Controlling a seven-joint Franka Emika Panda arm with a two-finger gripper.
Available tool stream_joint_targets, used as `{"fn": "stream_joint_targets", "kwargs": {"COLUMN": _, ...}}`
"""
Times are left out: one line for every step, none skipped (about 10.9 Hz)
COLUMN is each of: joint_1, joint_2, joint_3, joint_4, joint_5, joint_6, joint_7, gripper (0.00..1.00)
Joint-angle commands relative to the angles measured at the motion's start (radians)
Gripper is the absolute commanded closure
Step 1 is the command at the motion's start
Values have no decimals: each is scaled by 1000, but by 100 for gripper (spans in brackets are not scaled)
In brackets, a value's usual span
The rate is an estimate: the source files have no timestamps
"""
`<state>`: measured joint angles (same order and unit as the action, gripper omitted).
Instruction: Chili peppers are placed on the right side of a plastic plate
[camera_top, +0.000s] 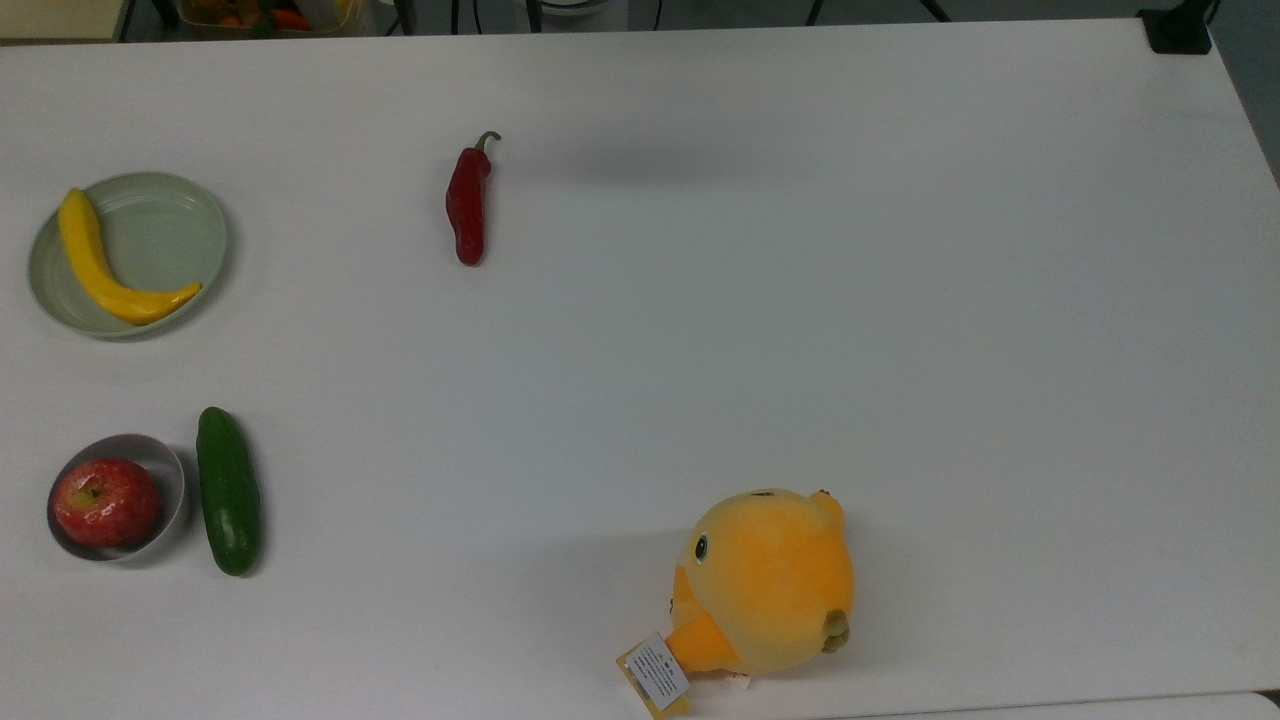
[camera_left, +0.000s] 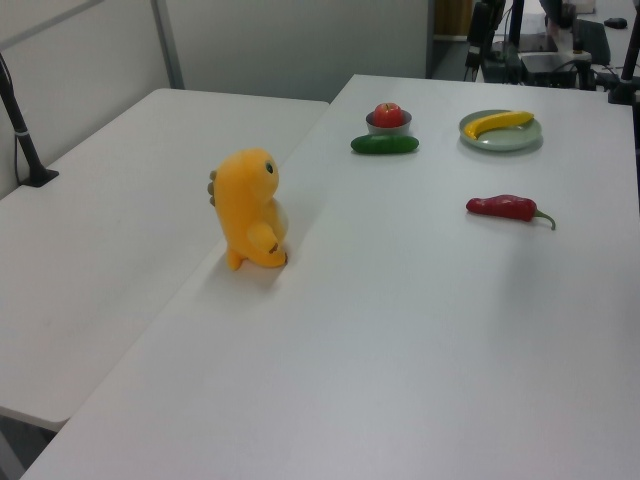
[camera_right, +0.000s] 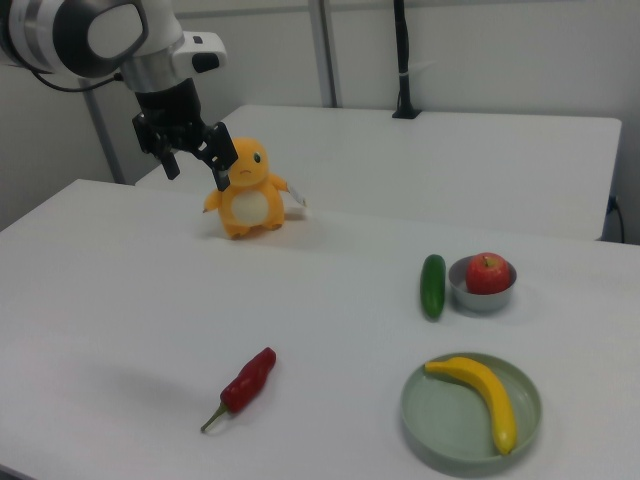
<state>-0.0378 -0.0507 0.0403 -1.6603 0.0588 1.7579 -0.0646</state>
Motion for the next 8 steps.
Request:
{"fn": "stream_joint_targets", "kwargs": {"joint_1": 9, "joint_2": -12, "joint_3": -11, "joint_4": -19, "joint_5": 16, "joint_6": 12, "joint_7": -85, "gripper": 0}}
{"fn": "stream_joint_targets", "kwargs": {"joint_1": 10, "joint_2": -12, "joint_3": -11, "joint_4": -24, "joint_5": 9, "joint_6": -4, "joint_7": -142, "gripper": 0}}
{"fn": "stream_joint_targets", "kwargs": {"joint_1": 12, "joint_2": -6, "joint_3": -7, "joint_4": -26, "joint_5": -8, "joint_6": -14, "joint_7": -212, "gripper": 0}}
{"fn": "stream_joint_targets", "kwargs": {"joint_1": 9, "joint_2": 11, "joint_3": -7, "joint_4": -27, "joint_5": -17, "joint_6": -31, "joint_7": -225, "gripper": 0}}
{"fn": "stream_joint_targets", "kwargs": {"joint_1": 4, "joint_2": 28, "joint_3": -8, "joint_4": -38, "joint_5": -19, "joint_6": -38, "joint_7": -230, "gripper": 0}}
{"fn": "stream_joint_targets", "kwargs": {"joint_1": 7, "joint_2": 41, "joint_3": -8, "joint_4": -61, "joint_5": -30, "joint_6": -35, "joint_7": -231, "gripper": 0}}
{"fn": "stream_joint_targets", "kwargs": {"joint_1": 10, "joint_2": 48, "joint_3": -7, "joint_4": -93, "joint_5": -54, "joint_6": -34, "joint_7": -230, "gripper": 0}}
{"fn": "stream_joint_targets", "kwargs": {"joint_1": 12, "joint_2": 49, "joint_3": -7, "joint_4": -123, "joint_5": -68, "joint_6": -29, "joint_7": -228, "gripper": 0}}
